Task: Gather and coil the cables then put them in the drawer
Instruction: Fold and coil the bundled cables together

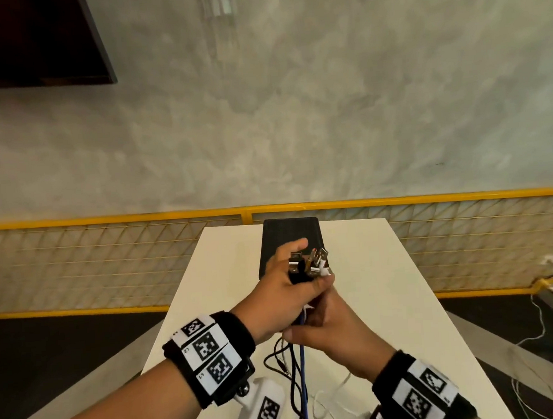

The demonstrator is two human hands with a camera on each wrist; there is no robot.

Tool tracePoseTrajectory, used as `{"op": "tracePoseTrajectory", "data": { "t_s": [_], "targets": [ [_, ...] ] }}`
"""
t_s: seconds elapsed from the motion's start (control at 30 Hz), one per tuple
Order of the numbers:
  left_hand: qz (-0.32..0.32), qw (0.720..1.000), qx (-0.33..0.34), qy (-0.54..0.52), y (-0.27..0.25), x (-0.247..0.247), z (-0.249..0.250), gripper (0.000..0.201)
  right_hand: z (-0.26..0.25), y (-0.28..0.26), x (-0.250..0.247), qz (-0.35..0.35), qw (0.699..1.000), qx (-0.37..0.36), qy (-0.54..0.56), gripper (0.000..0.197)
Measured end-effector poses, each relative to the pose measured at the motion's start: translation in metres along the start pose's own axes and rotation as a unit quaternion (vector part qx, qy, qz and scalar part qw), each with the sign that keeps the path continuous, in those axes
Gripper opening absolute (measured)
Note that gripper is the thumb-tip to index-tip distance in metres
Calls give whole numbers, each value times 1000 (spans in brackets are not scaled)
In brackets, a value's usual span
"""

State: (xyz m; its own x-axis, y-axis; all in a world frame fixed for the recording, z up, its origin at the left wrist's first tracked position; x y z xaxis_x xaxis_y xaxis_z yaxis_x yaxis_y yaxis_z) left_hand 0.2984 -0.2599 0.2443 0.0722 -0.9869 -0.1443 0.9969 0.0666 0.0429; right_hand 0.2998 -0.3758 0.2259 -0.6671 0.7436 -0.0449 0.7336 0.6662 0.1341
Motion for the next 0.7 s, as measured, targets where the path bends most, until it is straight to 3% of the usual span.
{"op": "tracePoseTrajectory", "data": {
  "t_s": [0.13, 0.2, 0.33, 0.43, 0.5, 0.63, 0.7],
  "targets": [
    [-57, 998, 11, -32, -8, 6, 14, 42, 2, -4, 8, -6, 998, 8, -69, 19],
    [-63, 995, 13, -77, -12, 5, 19, 33, 5, -6, 7, 1, 997, 11, -76, 22],
    [-76, 989, -29, -127, -19, 6, 17, 50, 6, -4, 6, 23, 995, 13, -94, 9],
    [-122, 986, -61, -100, -25, 9, 8, 17, 9, -3, 8, 2, 993, 16, -117, 24],
    [-136, 983, -85, -89, -25, 9, 5, 10, 7, -3, 9, -23, 989, 17, -148, 33],
    [-148, 981, -103, -70, -25, 8, 4, 33, 1, -2, 14, -34, 986, 3, -163, 30],
    [-120, 983, -101, -99, -24, 7, 4, 31, 1, -4, 15, -52, 989, 27, -135, 31]
  ]
}}
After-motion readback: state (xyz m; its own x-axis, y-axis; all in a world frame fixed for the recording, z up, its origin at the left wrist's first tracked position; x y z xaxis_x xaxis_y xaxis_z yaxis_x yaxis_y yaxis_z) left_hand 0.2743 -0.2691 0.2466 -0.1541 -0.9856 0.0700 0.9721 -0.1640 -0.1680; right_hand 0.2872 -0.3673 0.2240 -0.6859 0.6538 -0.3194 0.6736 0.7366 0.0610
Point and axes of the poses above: each hand's wrist, its own y-axis towards the middle knuckle, its own x-axis out of the palm, z = x × y, the point moved 3 cm from there along y, towards the middle knuckle, and after that the axes turned 3 degrees about -y, right-handed, at the moved point
